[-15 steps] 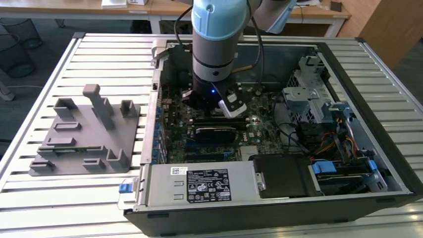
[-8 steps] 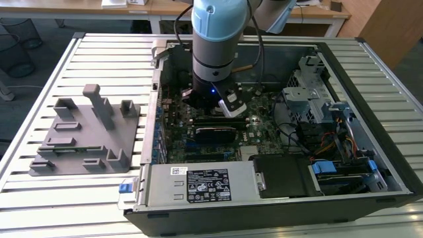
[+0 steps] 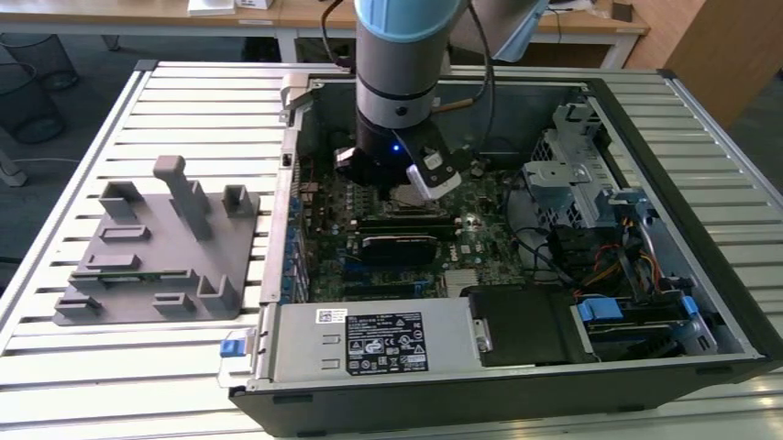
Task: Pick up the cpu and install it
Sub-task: 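Install the second cpu locking lever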
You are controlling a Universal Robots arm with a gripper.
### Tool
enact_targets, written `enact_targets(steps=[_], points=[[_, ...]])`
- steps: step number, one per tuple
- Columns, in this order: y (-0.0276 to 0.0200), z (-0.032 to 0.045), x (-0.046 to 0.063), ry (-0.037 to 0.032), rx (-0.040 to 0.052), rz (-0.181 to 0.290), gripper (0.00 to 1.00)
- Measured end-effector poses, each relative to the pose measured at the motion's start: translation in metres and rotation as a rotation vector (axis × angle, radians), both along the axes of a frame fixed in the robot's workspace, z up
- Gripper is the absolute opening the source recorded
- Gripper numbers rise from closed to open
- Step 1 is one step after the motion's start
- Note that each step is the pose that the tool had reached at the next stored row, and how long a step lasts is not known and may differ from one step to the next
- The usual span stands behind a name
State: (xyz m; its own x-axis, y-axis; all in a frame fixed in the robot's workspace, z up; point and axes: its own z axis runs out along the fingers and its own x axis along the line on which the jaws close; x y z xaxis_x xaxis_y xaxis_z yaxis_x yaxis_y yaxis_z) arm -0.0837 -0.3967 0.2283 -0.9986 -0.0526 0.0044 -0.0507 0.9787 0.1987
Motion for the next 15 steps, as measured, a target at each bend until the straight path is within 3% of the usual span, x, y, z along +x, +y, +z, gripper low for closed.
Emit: enact_targets(steps=[11,12,15], points=[[0.0010,0.0053,0.023,0.0154,0.0000,0.000,0.11],[0.0010,0.0103,0.024,0.0184,0.0001,0.000,0.11],[0.0011,0.0126,0.028,0.0313,-0.0006,0.000,0.11]])
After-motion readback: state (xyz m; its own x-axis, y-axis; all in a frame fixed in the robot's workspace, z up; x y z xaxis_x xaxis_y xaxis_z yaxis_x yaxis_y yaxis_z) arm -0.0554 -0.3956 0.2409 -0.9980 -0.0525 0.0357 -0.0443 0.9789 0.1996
